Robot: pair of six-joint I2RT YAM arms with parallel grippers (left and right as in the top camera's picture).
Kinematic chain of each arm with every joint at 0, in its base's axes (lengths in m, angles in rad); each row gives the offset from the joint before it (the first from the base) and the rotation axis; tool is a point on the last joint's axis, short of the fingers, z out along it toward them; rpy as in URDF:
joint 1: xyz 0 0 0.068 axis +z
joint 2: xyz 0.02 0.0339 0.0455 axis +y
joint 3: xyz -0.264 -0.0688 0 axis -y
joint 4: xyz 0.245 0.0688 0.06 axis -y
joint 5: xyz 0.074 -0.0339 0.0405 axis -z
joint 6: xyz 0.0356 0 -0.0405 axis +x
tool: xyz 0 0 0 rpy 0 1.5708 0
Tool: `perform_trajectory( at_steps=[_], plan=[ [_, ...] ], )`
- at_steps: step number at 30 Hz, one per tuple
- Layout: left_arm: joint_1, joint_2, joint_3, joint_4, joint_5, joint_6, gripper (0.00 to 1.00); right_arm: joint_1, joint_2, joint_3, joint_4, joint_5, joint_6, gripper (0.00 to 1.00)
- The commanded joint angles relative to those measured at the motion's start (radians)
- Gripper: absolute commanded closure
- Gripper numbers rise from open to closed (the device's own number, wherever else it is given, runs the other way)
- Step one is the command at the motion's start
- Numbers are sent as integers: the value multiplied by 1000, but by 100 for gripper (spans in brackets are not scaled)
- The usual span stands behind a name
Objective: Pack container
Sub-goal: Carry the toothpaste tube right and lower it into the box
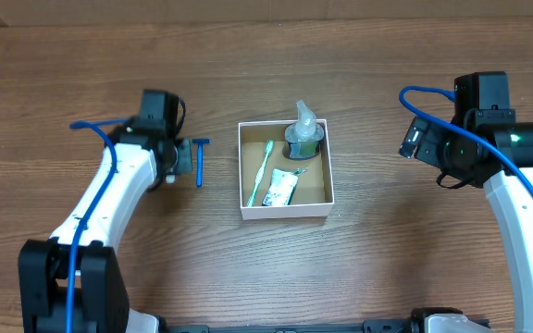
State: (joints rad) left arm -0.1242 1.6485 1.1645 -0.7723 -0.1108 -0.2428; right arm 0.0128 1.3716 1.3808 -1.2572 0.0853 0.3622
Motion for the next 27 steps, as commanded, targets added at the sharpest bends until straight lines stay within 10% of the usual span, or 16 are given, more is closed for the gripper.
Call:
perform_trajectory(
  at_steps=[1, 11, 27],
  plan=[
    [-30, -53, 133, -47, 195, -80, 96, -3, -3, 21, 3, 7, -2, 0],
    [-278, -126, 181, -61, 287, -325, 92, -3, -3, 21, 3, 7, -2, 0],
    [-522, -62, 180, -29, 43, -461, 76, -3, -3, 21, 3, 7, -2, 0]
  ],
)
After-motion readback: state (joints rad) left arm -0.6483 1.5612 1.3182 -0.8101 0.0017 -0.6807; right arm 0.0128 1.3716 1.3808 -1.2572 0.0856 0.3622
